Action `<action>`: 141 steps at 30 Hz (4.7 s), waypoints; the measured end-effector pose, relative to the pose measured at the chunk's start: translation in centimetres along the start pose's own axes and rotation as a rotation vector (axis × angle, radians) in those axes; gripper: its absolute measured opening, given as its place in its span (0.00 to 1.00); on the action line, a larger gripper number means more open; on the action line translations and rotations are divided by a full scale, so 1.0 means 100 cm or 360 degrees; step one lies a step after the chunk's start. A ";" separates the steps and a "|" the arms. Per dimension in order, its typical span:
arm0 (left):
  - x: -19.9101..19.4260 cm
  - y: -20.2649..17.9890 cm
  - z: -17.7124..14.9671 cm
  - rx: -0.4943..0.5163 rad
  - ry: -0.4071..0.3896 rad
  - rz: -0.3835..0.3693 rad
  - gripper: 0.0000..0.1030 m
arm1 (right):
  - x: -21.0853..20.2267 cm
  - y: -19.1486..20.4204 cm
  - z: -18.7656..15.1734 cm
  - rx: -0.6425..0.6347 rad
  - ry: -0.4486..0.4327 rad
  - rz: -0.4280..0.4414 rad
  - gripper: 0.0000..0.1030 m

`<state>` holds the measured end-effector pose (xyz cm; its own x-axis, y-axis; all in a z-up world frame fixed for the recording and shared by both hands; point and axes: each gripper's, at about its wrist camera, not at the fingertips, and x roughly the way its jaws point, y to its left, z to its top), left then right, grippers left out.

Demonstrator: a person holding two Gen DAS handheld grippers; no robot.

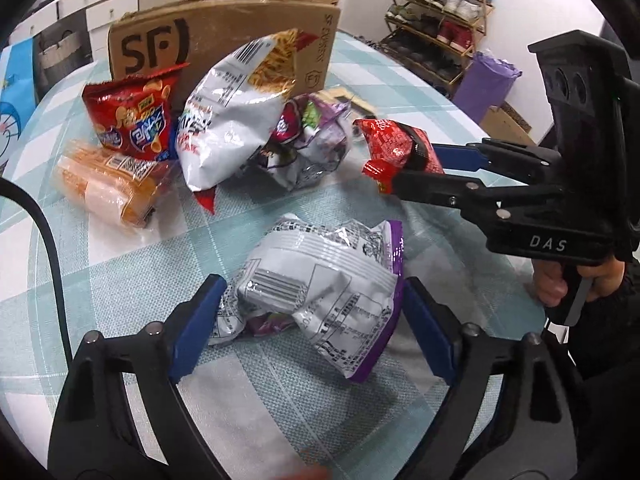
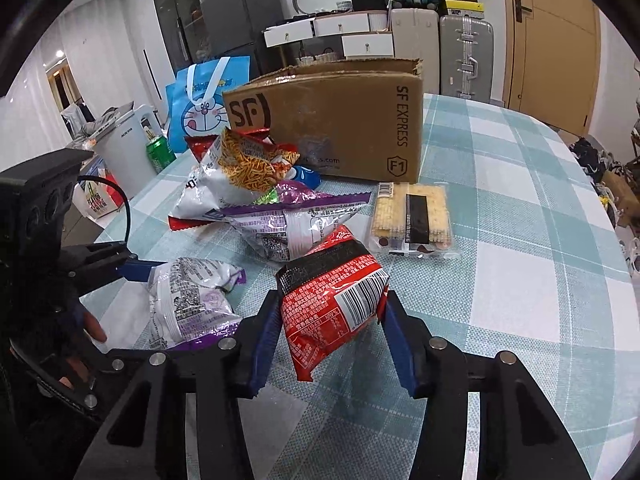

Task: Organize snacks
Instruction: 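Grasp the white-and-purple chip bag with the left gripper while the right grasps the red bag, then lift both held bags and carry them over the cardboard box, then open both grippers to drop the bags into the box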

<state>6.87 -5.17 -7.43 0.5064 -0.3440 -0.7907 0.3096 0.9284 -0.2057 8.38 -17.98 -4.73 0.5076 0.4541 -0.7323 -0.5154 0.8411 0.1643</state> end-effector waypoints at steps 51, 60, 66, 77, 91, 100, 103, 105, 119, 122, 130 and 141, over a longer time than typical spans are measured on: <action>-0.135 0.027 0.030 -0.0240 -0.0621 0.0333 0.58 | -0.051 0.019 0.061 -0.0002 -0.0399 0.0020 0.49; -0.132 0.034 0.070 -0.0234 -0.0671 0.0385 0.58 | -0.046 0.017 0.083 0.0015 -0.0431 0.0031 0.49; -0.129 0.037 0.092 -0.0231 -0.0679 0.0412 0.58 | -0.043 0.013 0.096 0.0034 -0.0444 0.0022 0.49; -0.109 0.049 0.122 -0.0234 -0.0667 0.0452 0.58 | -0.029 -0.003 0.112 0.0094 -0.0445 -0.0005 0.49; -0.078 0.070 0.152 -0.0254 -0.0648 0.0482 0.58 | -0.009 -0.006 0.137 0.0131 -0.0456 -0.0034 0.49; -0.060 0.081 0.167 -0.0282 -0.0625 0.0488 0.58 | 0.009 -0.011 0.151 0.0153 -0.0418 -0.0051 0.49; -0.052 0.083 0.170 -0.0267 -0.0605 0.0509 0.58 | 0.015 -0.014 0.154 0.0162 -0.0398 -0.0070 0.49; -0.046 0.085 0.171 -0.0263 -0.0595 0.0522 0.58 | 0.019 -0.015 0.155 0.0165 -0.0391 -0.0084 0.49; -0.023 0.094 0.174 -0.0239 -0.0529 0.0543 0.58 | 0.046 -0.025 0.169 0.0189 -0.0294 -0.0109 0.49; -0.020 0.092 0.175 -0.0208 -0.0525 0.0569 0.58 | 0.051 -0.023 0.166 0.0164 -0.0258 -0.0127 0.49; -0.015 0.095 0.176 -0.0153 -0.0499 0.0563 0.59 | 0.049 -0.020 0.159 0.0157 -0.0231 -0.0097 0.49; -0.023 0.086 0.170 -0.0130 -0.0480 0.0491 0.80 | 0.033 -0.015 0.150 0.0127 -0.0290 -0.0099 0.70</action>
<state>22.03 1.20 2.38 0.7812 -0.0635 -0.6211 0.0484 0.9980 -0.0411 21.16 -13.35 2.54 0.6569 0.4403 -0.6121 -0.4266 0.8864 0.1799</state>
